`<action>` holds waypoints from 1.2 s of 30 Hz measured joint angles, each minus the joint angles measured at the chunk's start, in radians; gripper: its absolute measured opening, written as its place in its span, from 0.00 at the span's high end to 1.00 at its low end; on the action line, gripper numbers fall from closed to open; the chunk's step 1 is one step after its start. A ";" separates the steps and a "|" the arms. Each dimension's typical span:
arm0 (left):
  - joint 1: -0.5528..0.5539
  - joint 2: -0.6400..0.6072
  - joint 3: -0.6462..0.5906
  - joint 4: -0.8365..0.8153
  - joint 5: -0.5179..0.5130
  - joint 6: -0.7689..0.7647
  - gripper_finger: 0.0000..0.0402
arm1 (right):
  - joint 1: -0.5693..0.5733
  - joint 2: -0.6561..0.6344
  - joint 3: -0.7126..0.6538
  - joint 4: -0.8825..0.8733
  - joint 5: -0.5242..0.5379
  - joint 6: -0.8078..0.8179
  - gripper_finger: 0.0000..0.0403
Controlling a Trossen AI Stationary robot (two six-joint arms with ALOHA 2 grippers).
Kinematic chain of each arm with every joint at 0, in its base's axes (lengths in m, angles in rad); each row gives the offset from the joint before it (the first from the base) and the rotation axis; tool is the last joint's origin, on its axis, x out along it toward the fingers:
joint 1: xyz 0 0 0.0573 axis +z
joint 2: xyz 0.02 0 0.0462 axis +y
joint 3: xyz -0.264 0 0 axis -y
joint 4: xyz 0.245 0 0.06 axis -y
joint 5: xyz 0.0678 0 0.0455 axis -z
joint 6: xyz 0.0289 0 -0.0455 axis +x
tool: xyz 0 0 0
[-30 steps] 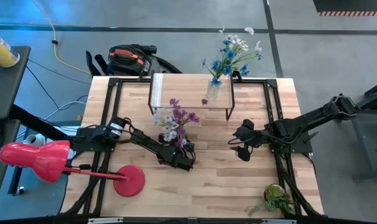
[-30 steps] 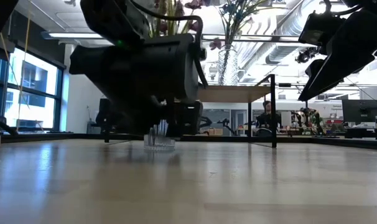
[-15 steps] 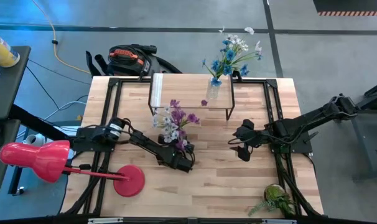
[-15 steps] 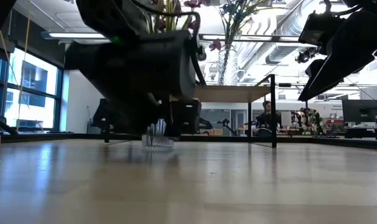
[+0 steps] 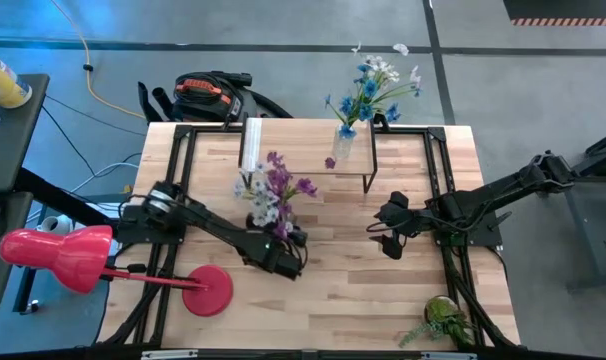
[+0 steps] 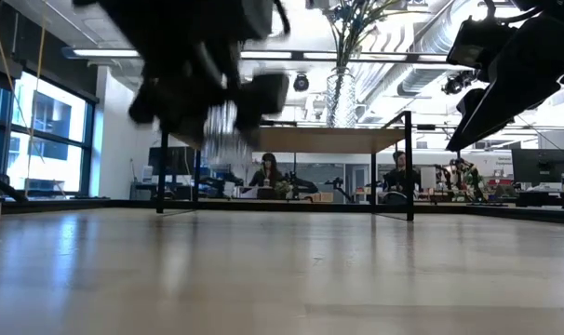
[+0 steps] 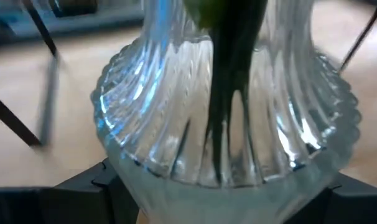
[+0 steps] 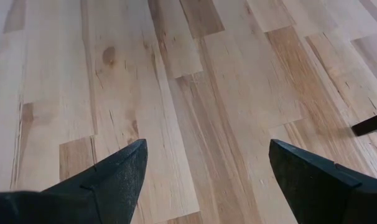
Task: Pick and place flowers into a vace then onto a shelf
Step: Put the flower vase on the shelf
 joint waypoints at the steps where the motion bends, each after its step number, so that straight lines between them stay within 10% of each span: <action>1: 0.001 -0.020 0.012 -0.036 -0.023 -0.001 0.22 | 0.000 0.000 0.000 0.000 0.000 0.000 0.19; 13: 0.112 -0.221 0.139 -0.385 -0.147 0.071 0.22 | 0.000 0.000 -0.001 0.004 0.000 0.000 0.19; 25: 0.396 -0.370 0.146 -0.085 -0.075 0.603 0.22 | 0.000 0.000 -0.001 0.008 0.000 0.000 0.19; 36: 0.475 -0.350 0.056 0.150 -0.056 0.684 0.22 | 0.000 0.000 -0.001 0.010 0.000 0.000 0.19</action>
